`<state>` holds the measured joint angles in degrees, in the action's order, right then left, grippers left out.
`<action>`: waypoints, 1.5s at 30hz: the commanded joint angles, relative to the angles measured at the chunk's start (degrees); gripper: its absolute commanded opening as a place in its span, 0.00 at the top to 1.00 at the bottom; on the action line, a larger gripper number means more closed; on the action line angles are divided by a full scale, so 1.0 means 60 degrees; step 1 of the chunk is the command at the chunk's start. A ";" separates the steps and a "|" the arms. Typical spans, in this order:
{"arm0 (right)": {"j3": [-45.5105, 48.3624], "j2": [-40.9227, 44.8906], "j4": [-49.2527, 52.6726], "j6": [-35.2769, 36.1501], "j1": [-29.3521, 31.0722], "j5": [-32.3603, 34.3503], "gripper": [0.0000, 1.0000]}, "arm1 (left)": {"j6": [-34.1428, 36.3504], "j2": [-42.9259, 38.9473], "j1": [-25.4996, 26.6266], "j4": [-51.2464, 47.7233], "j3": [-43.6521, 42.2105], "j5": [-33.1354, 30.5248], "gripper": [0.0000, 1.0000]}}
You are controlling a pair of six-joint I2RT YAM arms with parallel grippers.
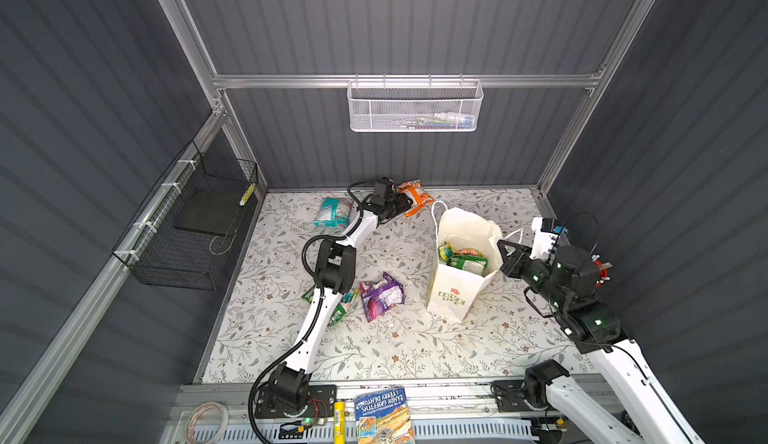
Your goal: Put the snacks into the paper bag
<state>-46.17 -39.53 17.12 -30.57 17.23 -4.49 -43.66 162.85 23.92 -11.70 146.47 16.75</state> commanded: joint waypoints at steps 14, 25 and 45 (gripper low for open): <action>0.0118 0.0391 0.0087 0.0304 -0.0067 0.0412 1.00 | -0.2668 0.1171 0.0016 0.1349 -0.0007 0.0749 1.00; 0.0133 0.0410 0.0113 0.0361 -0.0089 0.0566 1.00 | 0.0213 -0.3545 -0.0175 0.1864 -0.4651 -0.1209 1.00; 0.0152 0.0216 0.0017 0.0244 -0.0090 0.0262 1.00 | 0.2464 -1.0268 -0.0237 0.0324 -1.1480 -0.2791 0.63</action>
<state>-45.74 -38.20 17.37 -29.34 16.86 -2.42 -32.16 99.96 22.81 -4.93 79.29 0.97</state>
